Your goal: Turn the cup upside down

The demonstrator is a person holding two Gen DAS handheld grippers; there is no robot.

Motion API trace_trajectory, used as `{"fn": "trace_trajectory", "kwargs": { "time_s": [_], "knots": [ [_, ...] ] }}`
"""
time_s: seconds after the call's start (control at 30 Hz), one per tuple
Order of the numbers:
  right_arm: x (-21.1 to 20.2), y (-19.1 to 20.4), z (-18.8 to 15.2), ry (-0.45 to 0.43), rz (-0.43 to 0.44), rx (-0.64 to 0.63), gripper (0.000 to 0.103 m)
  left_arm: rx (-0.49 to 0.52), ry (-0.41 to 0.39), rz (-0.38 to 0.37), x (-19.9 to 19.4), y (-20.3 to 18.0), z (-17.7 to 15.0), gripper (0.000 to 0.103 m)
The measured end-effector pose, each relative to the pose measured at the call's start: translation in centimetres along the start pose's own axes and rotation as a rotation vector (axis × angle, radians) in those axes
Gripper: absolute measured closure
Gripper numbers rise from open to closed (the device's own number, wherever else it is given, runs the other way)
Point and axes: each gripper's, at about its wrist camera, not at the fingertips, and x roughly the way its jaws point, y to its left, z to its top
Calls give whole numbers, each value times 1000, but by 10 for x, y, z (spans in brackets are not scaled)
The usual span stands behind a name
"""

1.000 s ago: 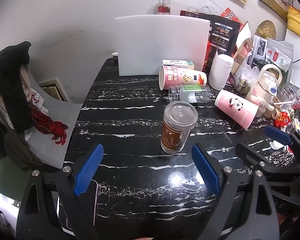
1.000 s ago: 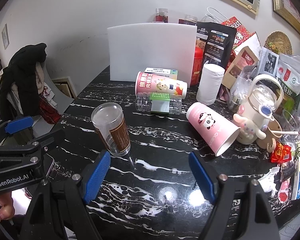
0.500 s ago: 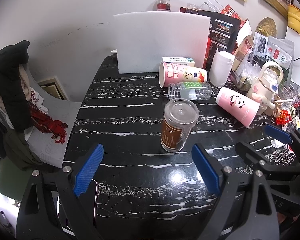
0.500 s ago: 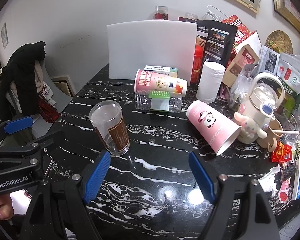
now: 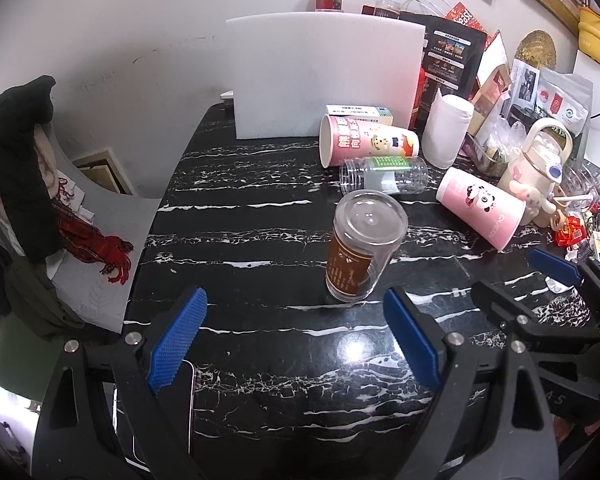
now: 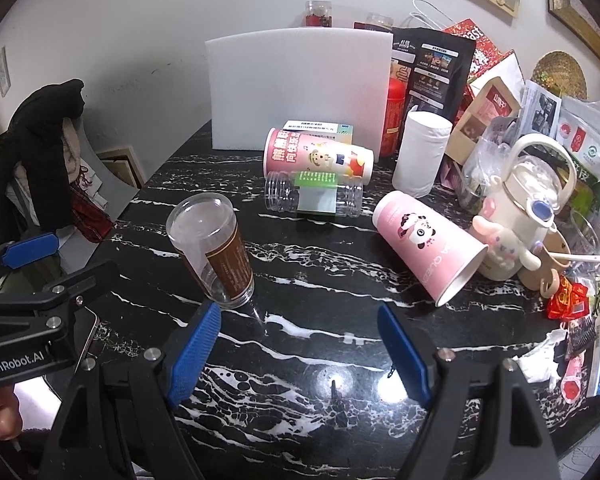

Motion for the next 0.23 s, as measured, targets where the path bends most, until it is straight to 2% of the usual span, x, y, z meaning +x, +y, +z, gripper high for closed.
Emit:
{"fn": "trace_trajectory", "kwargs": {
  "time_s": [0.23],
  "knots": [
    [16,0,3,24,7,3,22,10,13,-2,13,4,5,13]
  ]
}}
